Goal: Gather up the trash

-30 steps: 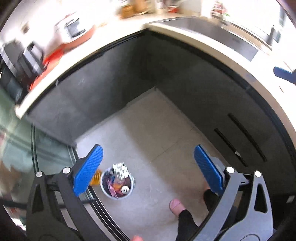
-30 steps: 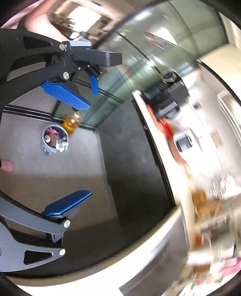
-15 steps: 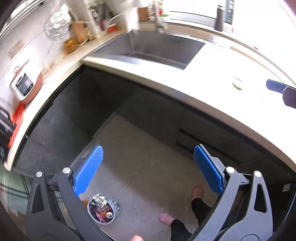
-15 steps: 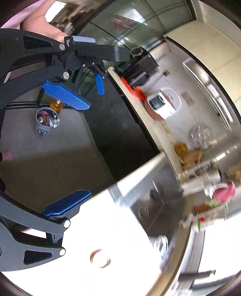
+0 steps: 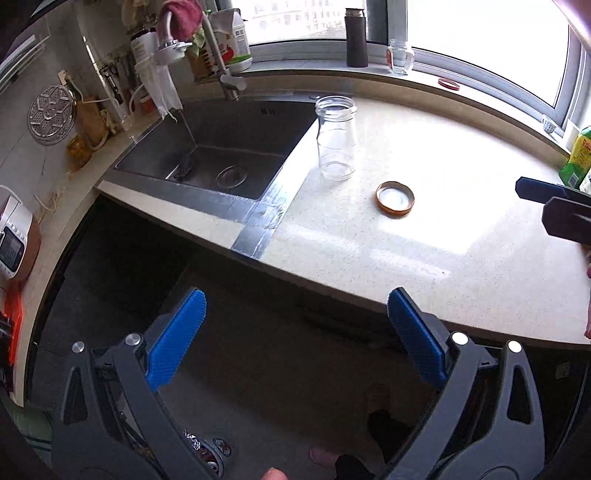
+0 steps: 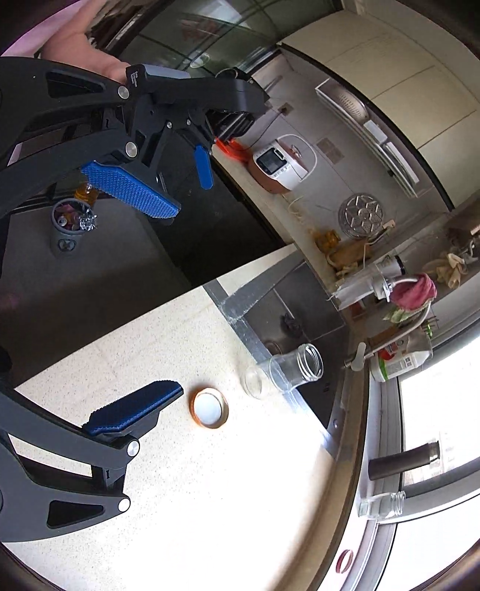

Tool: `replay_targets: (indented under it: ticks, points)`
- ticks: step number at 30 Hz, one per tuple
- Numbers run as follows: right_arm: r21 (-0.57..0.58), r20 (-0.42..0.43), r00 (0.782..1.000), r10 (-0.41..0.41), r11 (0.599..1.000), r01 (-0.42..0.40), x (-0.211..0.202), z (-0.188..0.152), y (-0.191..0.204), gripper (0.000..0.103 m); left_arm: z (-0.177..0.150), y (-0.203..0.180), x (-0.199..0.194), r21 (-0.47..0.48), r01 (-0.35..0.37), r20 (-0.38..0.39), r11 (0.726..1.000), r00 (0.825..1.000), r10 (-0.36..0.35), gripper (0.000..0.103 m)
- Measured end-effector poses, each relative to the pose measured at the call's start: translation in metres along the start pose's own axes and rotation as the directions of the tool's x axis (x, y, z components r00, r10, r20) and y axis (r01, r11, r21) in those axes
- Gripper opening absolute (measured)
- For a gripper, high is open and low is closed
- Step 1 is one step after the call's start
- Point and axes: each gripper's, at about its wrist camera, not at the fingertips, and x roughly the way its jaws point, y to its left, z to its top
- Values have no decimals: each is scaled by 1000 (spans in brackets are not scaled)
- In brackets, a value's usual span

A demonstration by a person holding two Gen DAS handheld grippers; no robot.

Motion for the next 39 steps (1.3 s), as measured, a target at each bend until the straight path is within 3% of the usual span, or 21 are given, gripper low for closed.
replay_targets:
  ticks: [13,20,24,28,32,39]
  points:
    - [67,12,999,-40,997,39,-12,7,-41,89,40,-47,21,69,21,-9,997,1000,-21,97]
    - [84,-15,991,-129,988,130,7,10,-52,89,50,-51,37,77,68,-25,995,997,-67,97]
    - [127,-80,956,-282,948,290,37,8,-69,89,53,-50,59,110,92,-49,990,995,-88,97]
    - [128,-113,930,-351,923,364,64,7,-75,89,58,-49,79,183,103,-71,978,993,-91,97]
    - [169,-119,929,-350,915,366,83,9,-76,89,69,-42,91,206,147,-74,967,988,-135,97]
    - [191,-167,891,-422,873,449,113,21,-88,88,89,-21,115,216,178,-90,960,983,-162,97]
